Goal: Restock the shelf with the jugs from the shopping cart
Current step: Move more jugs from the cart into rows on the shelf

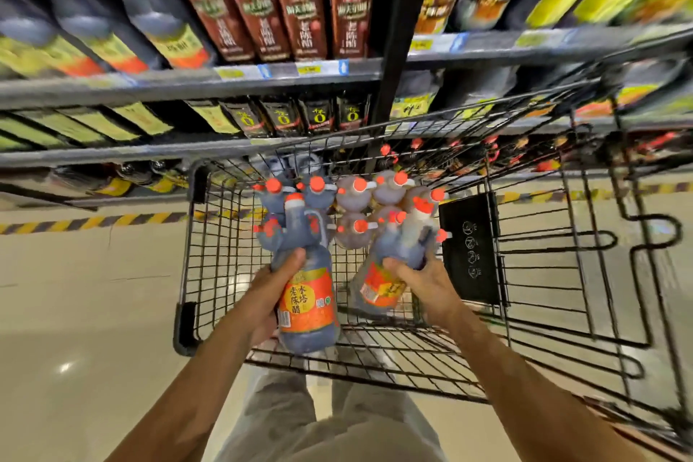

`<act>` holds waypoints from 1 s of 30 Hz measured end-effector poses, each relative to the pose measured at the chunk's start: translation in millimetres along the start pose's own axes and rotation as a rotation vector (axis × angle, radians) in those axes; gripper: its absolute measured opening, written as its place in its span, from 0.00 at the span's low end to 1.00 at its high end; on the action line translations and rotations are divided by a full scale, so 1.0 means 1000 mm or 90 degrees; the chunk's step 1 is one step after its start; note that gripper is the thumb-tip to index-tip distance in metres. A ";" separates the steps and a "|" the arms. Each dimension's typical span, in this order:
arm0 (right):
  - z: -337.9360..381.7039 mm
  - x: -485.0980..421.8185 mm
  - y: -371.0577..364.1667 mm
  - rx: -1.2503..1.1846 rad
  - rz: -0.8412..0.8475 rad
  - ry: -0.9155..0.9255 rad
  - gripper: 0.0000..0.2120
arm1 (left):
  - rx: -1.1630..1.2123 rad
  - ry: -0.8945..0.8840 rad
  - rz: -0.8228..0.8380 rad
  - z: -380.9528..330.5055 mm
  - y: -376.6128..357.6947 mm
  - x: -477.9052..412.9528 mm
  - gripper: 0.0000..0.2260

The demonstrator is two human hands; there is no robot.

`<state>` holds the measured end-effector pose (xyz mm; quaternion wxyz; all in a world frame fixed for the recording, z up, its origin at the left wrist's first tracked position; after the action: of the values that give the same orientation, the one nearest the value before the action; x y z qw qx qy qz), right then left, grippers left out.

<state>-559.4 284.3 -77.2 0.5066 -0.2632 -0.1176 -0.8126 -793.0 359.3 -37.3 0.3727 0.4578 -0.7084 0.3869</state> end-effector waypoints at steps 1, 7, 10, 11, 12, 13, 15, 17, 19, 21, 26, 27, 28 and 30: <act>0.020 0.002 -0.008 -0.029 -0.012 0.015 0.14 | 0.016 -0.004 0.005 -0.008 -0.001 0.009 0.35; 0.126 0.001 -0.053 -0.149 -0.024 0.093 0.07 | 0.051 -0.084 0.036 -0.078 -0.004 0.065 0.33; 0.176 0.000 -0.072 -0.160 -0.027 0.134 0.21 | 0.061 -0.133 0.064 -0.118 -0.006 0.090 0.25; 0.192 0.001 -0.077 -0.154 -0.021 0.151 0.26 | 0.056 -0.150 0.071 -0.131 -0.005 0.098 0.25; 0.209 0.002 -0.083 -0.151 -0.003 0.165 0.28 | 0.049 -0.167 0.075 -0.144 -0.004 0.104 0.25; 0.224 0.003 -0.090 -0.155 0.026 0.175 0.29 | 0.041 -0.182 0.076 -0.157 -0.004 0.111 0.25; 0.254 0.007 -0.103 -0.154 0.070 0.204 0.30 | 0.024 -0.212 0.071 -0.183 -0.002 0.121 0.24; 0.280 0.008 -0.109 -0.146 0.084 0.236 0.31 | 0.010 -0.240 0.070 -0.208 -0.003 0.129 0.24; 0.304 0.012 -0.113 -0.145 0.093 0.264 0.28 | 0.001 -0.268 0.068 -0.230 -0.006 0.138 0.25; 0.328 0.018 -0.118 -0.131 0.107 0.293 0.27 | -0.008 -0.317 0.067 -0.253 -0.010 0.149 0.24; 0.374 0.031 -0.122 -0.092 0.121 0.354 0.27 | -0.030 -0.487 0.042 -0.318 -0.027 0.187 0.28; 0.381 0.032 -0.122 -0.084 0.119 0.362 0.27 | -0.032 -0.518 0.030 -0.331 -0.030 0.193 0.29; 0.387 0.034 -0.122 -0.077 0.117 0.372 0.27 | -0.033 -0.548 0.015 -0.345 -0.033 0.198 0.30; 0.398 0.036 -0.121 -0.068 0.113 0.398 0.26 | -0.049 -0.611 -0.015 -0.373 -0.038 0.209 0.35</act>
<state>-556.2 494.5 284.1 0.5724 -0.0366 0.1097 -0.8118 -755.6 604.6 312.6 0.0249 0.5781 -0.8093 0.1013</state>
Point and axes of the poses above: each hand's wrist, its own x-axis away from the middle knuckle, its own y-axis out of the back of the hand, z = x × y, the point moved 10 cm from there along -x, towards the middle knuckle, and after that the axes turned 5 degrees about y, right-handed, at the moved point
